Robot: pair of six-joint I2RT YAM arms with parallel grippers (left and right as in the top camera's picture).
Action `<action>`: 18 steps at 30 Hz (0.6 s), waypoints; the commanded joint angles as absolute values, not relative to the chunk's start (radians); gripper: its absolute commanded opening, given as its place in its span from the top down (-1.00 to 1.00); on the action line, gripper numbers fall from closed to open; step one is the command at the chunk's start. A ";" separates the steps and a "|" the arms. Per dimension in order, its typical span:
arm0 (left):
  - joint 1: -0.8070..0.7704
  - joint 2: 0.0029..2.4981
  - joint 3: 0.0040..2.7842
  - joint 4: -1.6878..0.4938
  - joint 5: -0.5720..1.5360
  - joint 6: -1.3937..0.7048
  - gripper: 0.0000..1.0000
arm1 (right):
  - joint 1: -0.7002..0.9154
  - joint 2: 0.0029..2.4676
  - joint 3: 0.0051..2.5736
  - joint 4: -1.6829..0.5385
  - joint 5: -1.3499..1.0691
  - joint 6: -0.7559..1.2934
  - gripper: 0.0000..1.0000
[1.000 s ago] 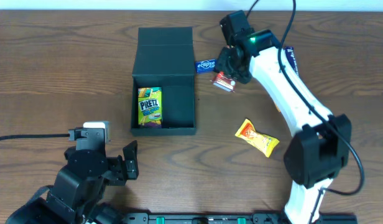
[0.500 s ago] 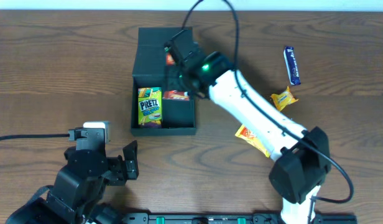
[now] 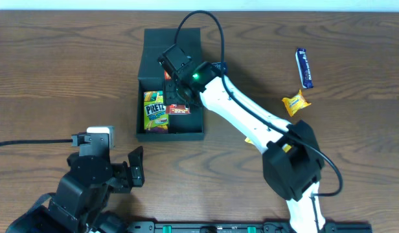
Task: Pack container
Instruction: 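Carry the Hello Panda box into the black box beside the Pretz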
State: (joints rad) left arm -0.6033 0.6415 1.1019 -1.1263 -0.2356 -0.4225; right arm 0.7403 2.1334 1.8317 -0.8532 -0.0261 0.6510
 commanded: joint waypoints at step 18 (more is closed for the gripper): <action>-0.603 0.640 1.108 -1.130 -0.236 -0.434 -0.91 | 0.754 2.213 1.838 -0.873 -0.019 0.619 -0.54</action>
